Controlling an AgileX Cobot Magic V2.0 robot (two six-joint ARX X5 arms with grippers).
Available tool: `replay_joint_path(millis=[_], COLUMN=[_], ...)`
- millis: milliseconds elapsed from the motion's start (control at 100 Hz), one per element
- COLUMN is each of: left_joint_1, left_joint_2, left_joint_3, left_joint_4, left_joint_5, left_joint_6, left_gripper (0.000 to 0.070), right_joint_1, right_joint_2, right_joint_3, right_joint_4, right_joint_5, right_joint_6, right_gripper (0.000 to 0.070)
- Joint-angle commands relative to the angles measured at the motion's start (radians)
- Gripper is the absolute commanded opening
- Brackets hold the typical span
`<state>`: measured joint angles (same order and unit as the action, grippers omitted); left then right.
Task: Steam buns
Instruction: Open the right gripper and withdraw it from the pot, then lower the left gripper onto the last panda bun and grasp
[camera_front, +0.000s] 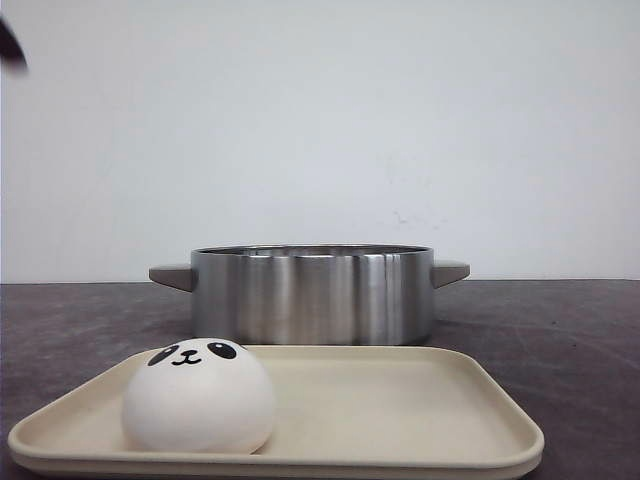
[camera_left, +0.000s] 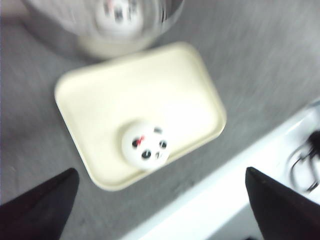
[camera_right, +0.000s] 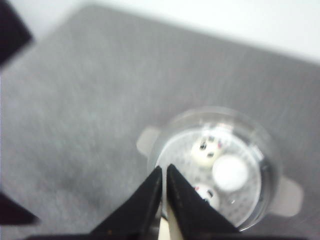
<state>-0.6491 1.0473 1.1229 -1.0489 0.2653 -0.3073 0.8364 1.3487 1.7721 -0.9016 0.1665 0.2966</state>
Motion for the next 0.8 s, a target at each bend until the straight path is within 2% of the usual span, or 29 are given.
replay_joint_path(millis=[0, 240, 400, 580, 790], left_joint_1=[-0.035, -0.136, -0.159, -0.163, -0.163], left_joint_2=[0.073, 0.357, 0.491, 0.555, 0.605], left_joint_3=[0.002, -0.006, -0.006, -0.006, -0.006], left_joint_4=[0.026, 0.092, 0.097, 0.108, 0.158], left_joint_5=[0.008, 0.005, 0.005, -0.014, -0.048], left_joint_6=[-0.008, -0.019, -0.023, -0.029, -0.106], left_gripper=[0.0675, 0.0675, 0.0675, 0.0674, 0.0673], right_joint_1=[0.013, 0.014, 0.013, 0.013, 0.013], right_joint_2=[-0.014, -0.121, -0.145, -0.154, -0.154], right_joint_3=[0.013, 0.013, 0.013, 0.013, 0.013], right_joint_4=[0.002, -0.006, -0.037, -0.056, -0.057], right_joint_5=[0.025, 0.072, 0.098, 0.097, 0.096], right_joint_6=[-0.010, -0.096, -0.099, -0.099, -0.098], right_gripper=[0.0006, 0.0006, 0.0006, 0.0006, 0.0006])
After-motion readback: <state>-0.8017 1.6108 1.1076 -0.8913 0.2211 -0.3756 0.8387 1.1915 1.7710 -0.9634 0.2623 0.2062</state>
